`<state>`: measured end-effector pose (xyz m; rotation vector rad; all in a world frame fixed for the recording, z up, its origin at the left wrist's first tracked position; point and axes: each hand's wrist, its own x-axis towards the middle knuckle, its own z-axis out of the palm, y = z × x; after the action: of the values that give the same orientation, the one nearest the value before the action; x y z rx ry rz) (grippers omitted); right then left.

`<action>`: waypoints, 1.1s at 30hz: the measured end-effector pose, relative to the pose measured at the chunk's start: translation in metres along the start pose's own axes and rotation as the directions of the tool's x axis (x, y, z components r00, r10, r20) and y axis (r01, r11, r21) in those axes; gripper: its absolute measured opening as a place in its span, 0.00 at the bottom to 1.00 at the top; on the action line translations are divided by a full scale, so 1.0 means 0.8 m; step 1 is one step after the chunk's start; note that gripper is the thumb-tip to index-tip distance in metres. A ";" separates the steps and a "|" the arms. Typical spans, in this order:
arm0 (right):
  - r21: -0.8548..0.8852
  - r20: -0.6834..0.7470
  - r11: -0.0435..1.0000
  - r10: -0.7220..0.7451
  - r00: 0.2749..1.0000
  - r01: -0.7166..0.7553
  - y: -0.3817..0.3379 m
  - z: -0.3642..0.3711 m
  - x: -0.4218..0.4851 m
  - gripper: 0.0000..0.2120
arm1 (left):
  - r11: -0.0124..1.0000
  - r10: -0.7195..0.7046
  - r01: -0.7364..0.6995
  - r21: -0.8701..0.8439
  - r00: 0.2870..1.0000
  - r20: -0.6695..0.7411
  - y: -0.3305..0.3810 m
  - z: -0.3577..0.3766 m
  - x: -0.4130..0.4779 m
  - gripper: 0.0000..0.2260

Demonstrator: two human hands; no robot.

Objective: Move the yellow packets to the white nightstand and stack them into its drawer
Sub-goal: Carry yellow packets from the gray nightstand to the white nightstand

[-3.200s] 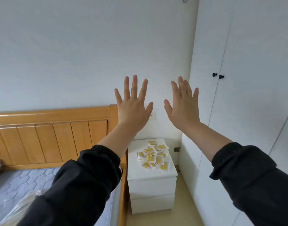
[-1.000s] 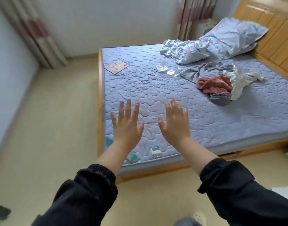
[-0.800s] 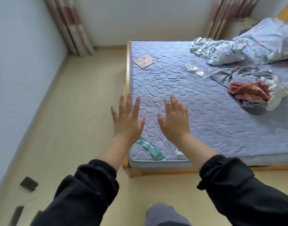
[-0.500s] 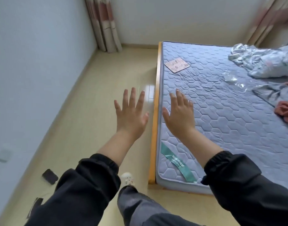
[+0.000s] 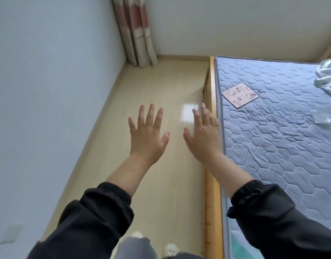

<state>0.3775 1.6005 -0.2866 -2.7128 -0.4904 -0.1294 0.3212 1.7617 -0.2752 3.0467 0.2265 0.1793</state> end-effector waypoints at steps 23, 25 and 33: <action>-0.033 -0.090 0.975 0.217 0.972 -0.220 0.029 0.112 0.742 0.29 | 0.961 0.272 -0.274 0.029 0.960 0.062 -0.162 0.090 0.783 0.33; -0.019 -0.121 0.971 0.234 0.965 -0.238 0.072 0.116 0.803 0.29 | 0.954 0.297 -0.298 0.035 0.954 0.042 -0.140 0.107 0.857 0.32; -0.010 -0.063 0.958 0.286 0.956 -0.287 0.243 0.117 1.064 0.29 | 0.963 0.270 -0.267 -0.039 0.959 0.087 -0.001 0.152 1.153 0.31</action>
<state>1.2440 1.7395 -0.3090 -2.7540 -0.0747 -0.1376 1.2418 1.8936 -0.2941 3.0363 -0.1967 0.0570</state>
